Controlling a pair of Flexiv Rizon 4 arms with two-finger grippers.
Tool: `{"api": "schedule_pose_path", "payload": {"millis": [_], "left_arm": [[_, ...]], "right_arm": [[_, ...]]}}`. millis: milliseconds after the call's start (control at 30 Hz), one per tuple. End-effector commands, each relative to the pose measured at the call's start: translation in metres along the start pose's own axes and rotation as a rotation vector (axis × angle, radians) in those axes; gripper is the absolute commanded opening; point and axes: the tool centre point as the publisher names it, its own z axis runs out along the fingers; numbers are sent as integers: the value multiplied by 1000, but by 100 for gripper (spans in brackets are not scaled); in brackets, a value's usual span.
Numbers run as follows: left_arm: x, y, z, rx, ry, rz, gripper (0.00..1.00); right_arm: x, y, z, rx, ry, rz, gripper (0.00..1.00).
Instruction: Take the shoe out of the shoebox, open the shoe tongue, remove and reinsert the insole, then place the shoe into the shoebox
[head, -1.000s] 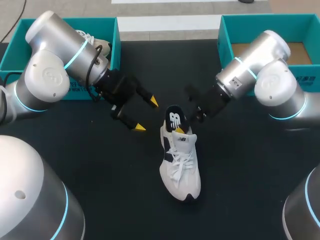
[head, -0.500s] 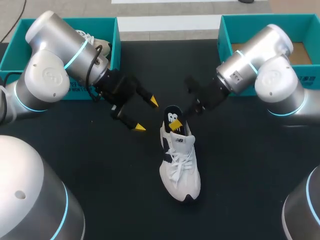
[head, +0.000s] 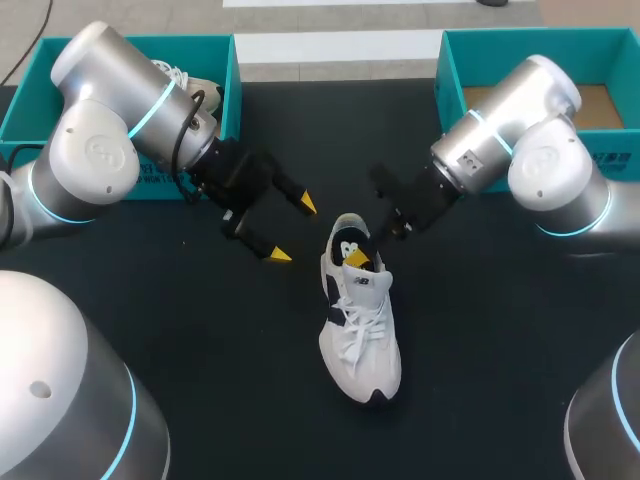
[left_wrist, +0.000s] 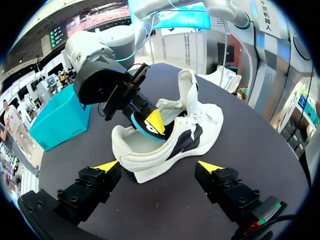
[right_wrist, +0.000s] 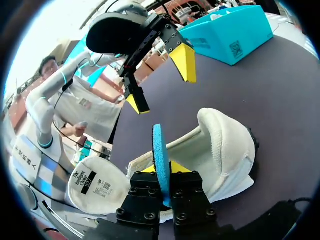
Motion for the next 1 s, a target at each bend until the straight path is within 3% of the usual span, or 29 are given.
{"api": "schedule_pose_path", "payload": {"millis": [33,200,333,467,833,1000], "left_arm": [[1,0,0,-2,-1,0,100],[1,0,0,-2,-1,0,100],[1,0,0,-2,-1,0,100],[1,0,0,-2,-1,0,100],[1,0,0,-2,-1,0,100],[1,0,0,-2,-1,0,100]], "right_arm": [[3,-10,6,1,1,11,0],[5,-6,8,-9,0,6,0],[9,1,5,-17,-10,-16,31],[12,7,0,-30,-23,-35,43],[21,18,-7,-57,-44,-77,49],[21,26,-15,-106,-64,-94,53]]}}
